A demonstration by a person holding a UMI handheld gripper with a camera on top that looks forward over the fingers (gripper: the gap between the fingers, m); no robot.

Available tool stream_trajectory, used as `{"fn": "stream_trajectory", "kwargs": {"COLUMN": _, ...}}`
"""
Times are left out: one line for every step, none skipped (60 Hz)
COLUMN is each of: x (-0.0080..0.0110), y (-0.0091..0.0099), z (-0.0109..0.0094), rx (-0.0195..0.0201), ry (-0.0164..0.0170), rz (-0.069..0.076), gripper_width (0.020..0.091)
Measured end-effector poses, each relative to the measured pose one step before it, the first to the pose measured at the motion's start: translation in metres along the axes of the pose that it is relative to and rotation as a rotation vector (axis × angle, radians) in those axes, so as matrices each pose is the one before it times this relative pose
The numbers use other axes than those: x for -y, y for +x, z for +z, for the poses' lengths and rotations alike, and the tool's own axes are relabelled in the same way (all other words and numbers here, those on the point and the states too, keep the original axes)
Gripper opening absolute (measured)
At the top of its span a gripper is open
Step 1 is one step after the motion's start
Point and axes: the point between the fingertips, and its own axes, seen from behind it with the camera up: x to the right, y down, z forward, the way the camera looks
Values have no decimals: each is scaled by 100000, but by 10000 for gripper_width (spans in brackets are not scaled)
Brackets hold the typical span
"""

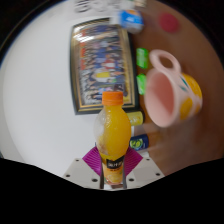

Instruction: Pour water

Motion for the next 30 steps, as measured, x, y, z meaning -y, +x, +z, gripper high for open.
{"fn": "stream_trajectory", "kwargs": {"x": 147, "y": -385, "z": -109, "rx": -534, "ry": -105, "rz": -5230, "gripper_width": 245}}
{"fn": "stream_trajectory", "kwargs": {"x": 252, "y": -417, "z": 25, "rx": -663, "ry": 522, "rz": -5327, "gripper_width": 246}}
{"fn": "stream_trajectory", "kwargs": {"x": 463, "y": -410, "z": -152, "rx": -619, "ry": 746, "rz": -5635, "gripper_width": 246}}
{"fn": "stream_trajectory", "kwargs": {"x": 556, "y": -426, "z": -200, "rx": -565, "ry": 834, "rz": -5910, "gripper_width": 247}}
{"fn": "stream_trajectory", "kwargs": {"x": 603, "y": -429, "z": -217, "rx": -492, "ry": 677, "rz": -6101, "gripper_width": 246}}
{"fn": "stream_trajectory", "kwargs": {"x": 692, "y": -373, "z": -185, "rx": -496, "ry": 698, "rz": -6091, "gripper_width": 246}}
{"fn": "stream_trajectory", "kwargs": {"x": 765, "y": -306, "z": -187, "rx": -507, "ry": 703, "rz": -6070, "gripper_width": 246}}
{"fn": "stream_trajectory", "kwargs": {"x": 828, "y": -246, "z": -182, "rx": -638, "ry": 816, "rz": -5918, "gripper_width": 246}}
{"fn": "stream_trajectory", "kwargs": {"x": 1010, "y": -87, "z": -482, "rx": 44, "ry": 860, "rz": -5801, "gripper_width": 246}}
{"fn": "stream_trajectory", "kwargs": {"x": 924, "y": -75, "z": -143, "rx": -766, "ry": 1079, "rz": -5653, "gripper_width": 246}}
{"fn": "stream_trajectory", "kwargs": {"x": 756, "y": -70, "z": 86, "rx": -1695, "ry": 1330, "rz": -5495, "gripper_width": 245}}
{"fn": "stream_trajectory", "kwargs": {"x": 934, "y": 77, "z": -199, "rx": -843, "ry": 1142, "rz": -5589, "gripper_width": 245}}
{"fn": "stream_trajectory", "kwargs": {"x": 945, "y": 193, "z": -126, "rx": -884, "ry": 972, "rz": -5462, "gripper_width": 244}}
{"fn": "stream_trajectory", "kwargs": {"x": 938, "y": 287, "z": -189, "rx": -1053, "ry": 902, "rz": -5347, "gripper_width": 246}}
{"fn": "stream_trajectory", "kwargs": {"x": 867, "y": 436, "z": -163, "rx": -1228, "ry": 885, "rz": -5248, "gripper_width": 246}}
{"fn": "stream_trajectory", "kwargs": {"x": 994, "y": 748, "z": -384, "rx": -566, "ry": 1020, "rz": -5433, "gripper_width": 246}}
{"fn": "stream_trajectory", "kwargs": {"x": 754, "y": 717, "z": -140, "rx": -1669, "ry": 809, "rz": -5258, "gripper_width": 245}}
{"fn": "stream_trajectory", "kwargs": {"x": 670, "y": 804, "z": -143, "rx": -1755, "ry": 765, "rz": -5137, "gripper_width": 246}}
{"fn": "stream_trajectory", "kwargs": {"x": 452, "y": 957, "z": -17, "rx": -2245, "ry": 959, "rz": -5258, "gripper_width": 246}}
{"fn": "stream_trajectory", "kwargs": {"x": 586, "y": 792, "z": 3, "rx": -2519, "ry": -3, "rz": -4173, "gripper_width": 245}}
{"fn": "stream_trajectory", "kwargs": {"x": 401, "y": 1052, "z": -87, "rx": -2042, "ry": 521, "rz": -4215, "gripper_width": 244}}
{"fn": "stream_trajectory", "kwargs": {"x": 252, "y": 1317, "z": -154, "rx": -1672, "ry": 1091, "rz": -4383, "gripper_width": 245}}
{"fn": "stream_trajectory", "kwargs": {"x": 352, "y": 1173, "z": 19, "rx": -2066, "ry": 563, "rz": -3813, "gripper_width": 246}}
{"fn": "stream_trajectory", "kwargs": {"x": 212, "y": 1158, "z": 48, "rx": -1936, "ry": 464, "rz": -3640, "gripper_width": 246}}
{"fn": "stream_trajectory", "kwargs": {"x": 112, "y": 1169, "z": 59, "rx": -1960, "ry": 114, "rz": -3412, "gripper_width": 245}}
{"fn": "stream_trajectory", "kwargs": {"x": -8, "y": 1208, "z": 115, "rx": -2019, "ry": -105, "rz": -3074, "gripper_width": 245}}
{"fn": "stream_trajectory", "kwargs": {"x": -288, "y": 1115, "z": -64, "rx": -1969, "ry": -108, "rz": -2991, "gripper_width": 244}}
{"fn": "stream_trajectory", "kwargs": {"x": -240, "y": 1202, "z": 228, "rx": -1921, "ry": -499, "rz": -2732, "gripper_width": 243}}
{"fn": "stream_trajectory", "kwargs": {"x": 3, "y": 1145, "z": 354, "rx": -2143, "ry": -1314, "rz": -2173, "gripper_width": 245}}
{"fn": "stream_trajectory", "kwargs": {"x": -348, "y": 1140, "z": 260, "rx": -1675, "ry": -597, "rz": -2581, "gripper_width": 244}}
